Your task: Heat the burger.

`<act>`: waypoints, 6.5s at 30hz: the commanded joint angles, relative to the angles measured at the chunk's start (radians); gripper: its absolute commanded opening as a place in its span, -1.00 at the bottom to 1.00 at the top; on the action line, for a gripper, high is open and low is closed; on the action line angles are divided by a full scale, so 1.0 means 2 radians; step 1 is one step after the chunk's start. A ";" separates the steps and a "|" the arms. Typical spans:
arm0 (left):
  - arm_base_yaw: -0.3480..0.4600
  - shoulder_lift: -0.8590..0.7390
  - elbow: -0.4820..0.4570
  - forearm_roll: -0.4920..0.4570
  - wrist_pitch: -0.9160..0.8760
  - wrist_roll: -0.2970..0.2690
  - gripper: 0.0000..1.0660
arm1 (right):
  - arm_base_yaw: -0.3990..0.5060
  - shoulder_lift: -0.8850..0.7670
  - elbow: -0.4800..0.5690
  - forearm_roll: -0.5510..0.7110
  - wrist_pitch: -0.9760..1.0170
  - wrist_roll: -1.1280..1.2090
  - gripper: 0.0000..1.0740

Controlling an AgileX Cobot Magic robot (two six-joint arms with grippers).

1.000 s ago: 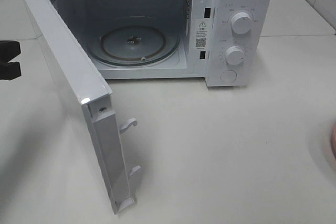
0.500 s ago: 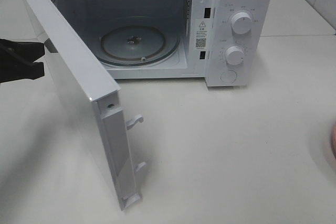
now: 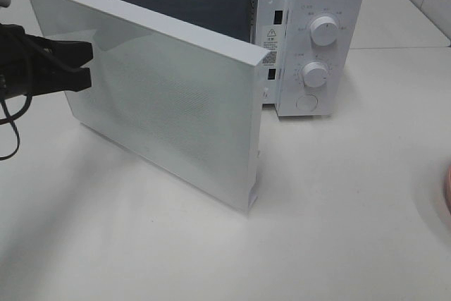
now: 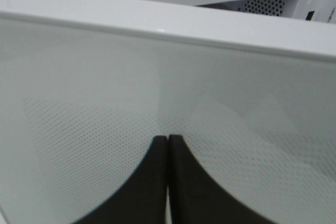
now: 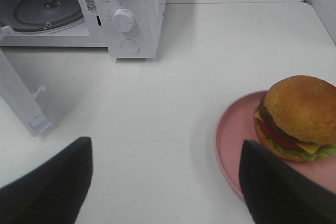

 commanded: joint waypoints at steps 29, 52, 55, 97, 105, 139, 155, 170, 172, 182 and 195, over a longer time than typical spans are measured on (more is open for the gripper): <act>-0.066 0.077 -0.103 -0.053 0.046 -0.003 -1.00 | -0.004 -0.015 0.001 -0.001 -0.008 -0.001 0.41; -0.118 0.148 -0.212 -0.078 0.093 0.010 -1.00 | -0.004 -0.015 0.001 -0.001 -0.008 -0.001 0.41; -0.124 0.153 -0.225 -0.080 0.092 0.012 -1.00 | -0.004 -0.015 0.001 -0.001 -0.008 -0.001 0.41; -0.217 0.147 -0.328 -0.090 0.345 -0.006 0.29 | -0.004 -0.015 0.001 -0.001 -0.008 -0.001 0.41; -0.272 0.125 -0.328 -0.090 0.482 -0.004 0.88 | -0.004 -0.015 0.001 -0.001 -0.008 -0.001 0.41; -0.042 -0.054 -0.279 -0.251 0.929 0.147 0.88 | -0.004 -0.015 0.001 -0.001 -0.008 -0.001 0.41; 0.113 -0.318 -0.101 -0.256 0.897 0.140 0.88 | -0.004 -0.015 0.001 -0.001 -0.008 -0.001 0.41; 0.113 -0.571 0.025 -0.220 0.880 0.140 0.87 | -0.004 -0.015 0.001 -0.001 -0.008 -0.001 0.41; 0.113 -0.613 0.030 -0.222 0.883 0.142 0.87 | -0.004 -0.015 0.001 -0.001 -0.008 -0.001 0.41; 0.113 -0.694 0.030 -0.223 0.883 0.142 0.87 | -0.004 -0.015 0.001 -0.001 -0.008 -0.001 0.41; 0.113 -0.763 0.030 -0.244 0.882 0.141 0.87 | -0.004 -0.015 0.001 -0.001 -0.008 -0.001 0.41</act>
